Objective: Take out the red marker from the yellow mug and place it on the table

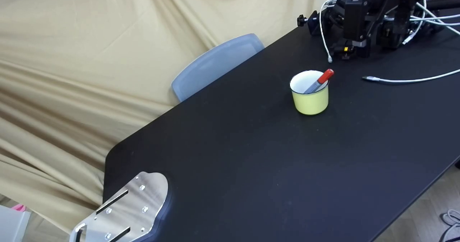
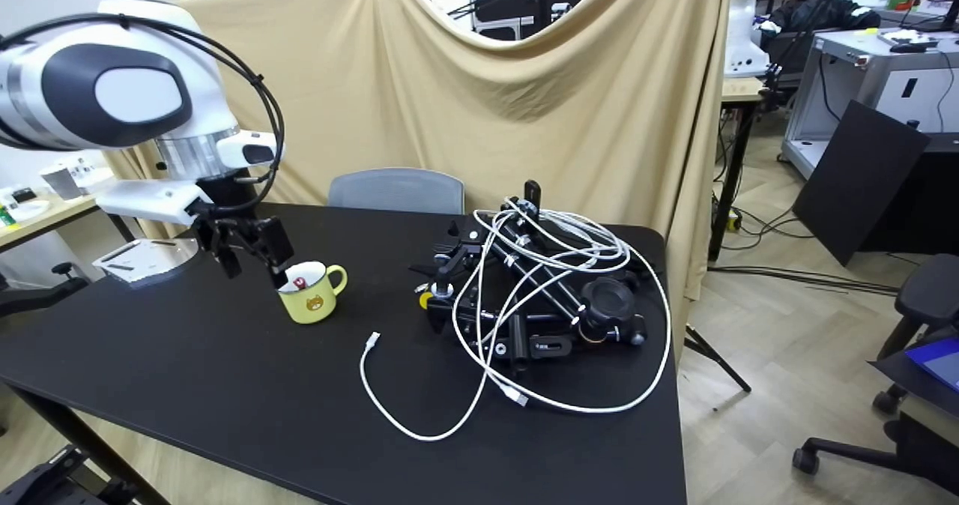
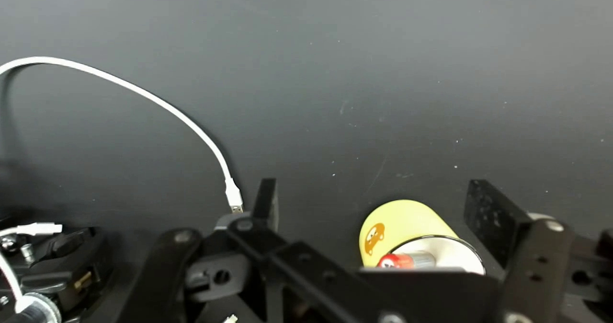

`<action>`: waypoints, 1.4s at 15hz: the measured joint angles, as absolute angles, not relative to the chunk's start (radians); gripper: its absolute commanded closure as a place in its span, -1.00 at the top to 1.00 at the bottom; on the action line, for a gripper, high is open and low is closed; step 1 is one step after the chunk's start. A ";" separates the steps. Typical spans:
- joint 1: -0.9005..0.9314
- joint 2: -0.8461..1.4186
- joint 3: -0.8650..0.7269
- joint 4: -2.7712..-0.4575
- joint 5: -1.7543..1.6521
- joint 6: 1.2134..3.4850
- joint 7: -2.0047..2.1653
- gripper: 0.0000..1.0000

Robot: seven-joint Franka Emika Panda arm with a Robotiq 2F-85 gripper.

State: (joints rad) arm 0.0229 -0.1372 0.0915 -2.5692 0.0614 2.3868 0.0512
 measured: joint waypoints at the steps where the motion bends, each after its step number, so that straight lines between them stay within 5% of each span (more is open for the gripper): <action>1: 0.023 -0.139 0.092 -2.569 0.061 2.387 0.051 1.00; 6: 0.023 -0.135 0.092 -2.570 0.007 2.392 0.060 1.00; 15: 0.052 0.033 0.105 -2.575 -0.137 2.867 0.075 1.00; 21: 0.079 0.125 0.128 -2.558 -0.013 2.964 0.006 1.00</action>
